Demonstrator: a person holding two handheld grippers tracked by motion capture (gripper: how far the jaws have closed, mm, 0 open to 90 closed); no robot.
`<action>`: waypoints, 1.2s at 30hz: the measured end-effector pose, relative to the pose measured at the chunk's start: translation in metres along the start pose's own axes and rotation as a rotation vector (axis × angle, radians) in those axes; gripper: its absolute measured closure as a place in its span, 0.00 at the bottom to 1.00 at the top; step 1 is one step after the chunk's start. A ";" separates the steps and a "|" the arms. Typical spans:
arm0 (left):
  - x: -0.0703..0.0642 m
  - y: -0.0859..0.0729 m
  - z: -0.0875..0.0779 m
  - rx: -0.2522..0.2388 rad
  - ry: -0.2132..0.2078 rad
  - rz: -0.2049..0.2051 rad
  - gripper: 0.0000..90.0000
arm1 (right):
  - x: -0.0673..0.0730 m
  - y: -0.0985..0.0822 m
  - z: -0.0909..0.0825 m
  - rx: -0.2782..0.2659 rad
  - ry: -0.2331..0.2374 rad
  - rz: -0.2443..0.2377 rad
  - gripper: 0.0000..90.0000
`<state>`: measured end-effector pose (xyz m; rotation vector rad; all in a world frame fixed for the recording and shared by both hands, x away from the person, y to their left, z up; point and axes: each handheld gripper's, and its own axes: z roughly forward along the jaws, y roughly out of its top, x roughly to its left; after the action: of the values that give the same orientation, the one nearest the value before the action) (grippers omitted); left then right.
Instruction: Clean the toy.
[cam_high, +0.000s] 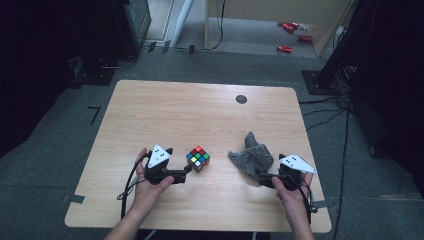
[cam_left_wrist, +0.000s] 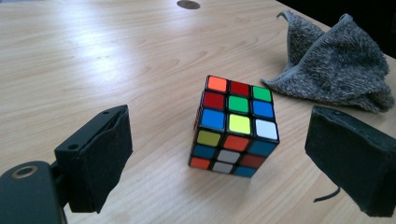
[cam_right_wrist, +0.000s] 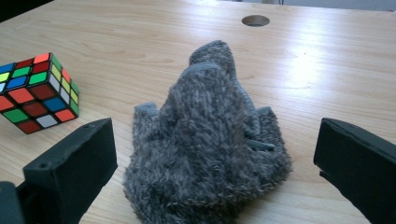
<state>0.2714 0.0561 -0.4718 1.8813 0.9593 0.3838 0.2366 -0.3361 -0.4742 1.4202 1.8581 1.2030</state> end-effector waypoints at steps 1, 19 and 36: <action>0.000 -0.002 -0.003 0.011 0.011 0.018 0.09 | -0.001 0.001 -0.001 0.004 -0.003 0.001 0.00; 0.048 -0.041 -0.056 0.048 0.098 -0.023 0.09 | -0.021 -0.018 -0.017 0.062 -0.034 -0.016 0.00; 0.108 -0.083 -0.102 0.119 0.250 -0.092 0.09 | -0.049 -0.047 -0.036 0.120 -0.068 -0.025 0.00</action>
<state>0.2404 0.2197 -0.5069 1.9179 1.2554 0.5251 0.2006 -0.3971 -0.5033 1.4775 1.9238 1.0335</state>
